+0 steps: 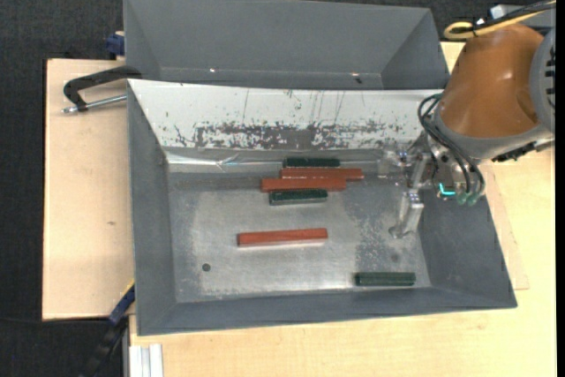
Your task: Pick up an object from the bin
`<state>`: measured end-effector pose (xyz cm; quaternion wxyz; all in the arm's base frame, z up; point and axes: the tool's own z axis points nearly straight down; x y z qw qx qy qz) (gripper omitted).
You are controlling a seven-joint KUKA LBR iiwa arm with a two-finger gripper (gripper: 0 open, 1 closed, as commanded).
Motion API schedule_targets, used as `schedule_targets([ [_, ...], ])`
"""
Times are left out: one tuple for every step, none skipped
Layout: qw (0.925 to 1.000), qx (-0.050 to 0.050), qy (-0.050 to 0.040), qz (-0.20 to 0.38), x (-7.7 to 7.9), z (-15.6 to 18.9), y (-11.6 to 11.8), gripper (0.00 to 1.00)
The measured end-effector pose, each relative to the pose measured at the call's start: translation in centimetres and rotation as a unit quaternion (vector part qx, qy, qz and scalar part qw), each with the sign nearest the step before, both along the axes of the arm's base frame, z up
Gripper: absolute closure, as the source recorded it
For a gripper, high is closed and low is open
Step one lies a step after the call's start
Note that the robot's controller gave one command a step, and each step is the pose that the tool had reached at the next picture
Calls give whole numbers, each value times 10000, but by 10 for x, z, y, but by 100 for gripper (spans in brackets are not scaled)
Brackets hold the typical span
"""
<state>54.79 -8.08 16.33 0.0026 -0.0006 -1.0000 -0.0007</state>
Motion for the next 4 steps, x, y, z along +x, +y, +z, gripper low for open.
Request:
schedule_targets([
  [10000,-5,-42,6,2,4,0,0],
  [9995,-18,-66,323,0,-23,28,0],
  [9993,1,-37,376,-7,-64,88,0],
  [9984,14,-37,565,3,-72,109,0],
])
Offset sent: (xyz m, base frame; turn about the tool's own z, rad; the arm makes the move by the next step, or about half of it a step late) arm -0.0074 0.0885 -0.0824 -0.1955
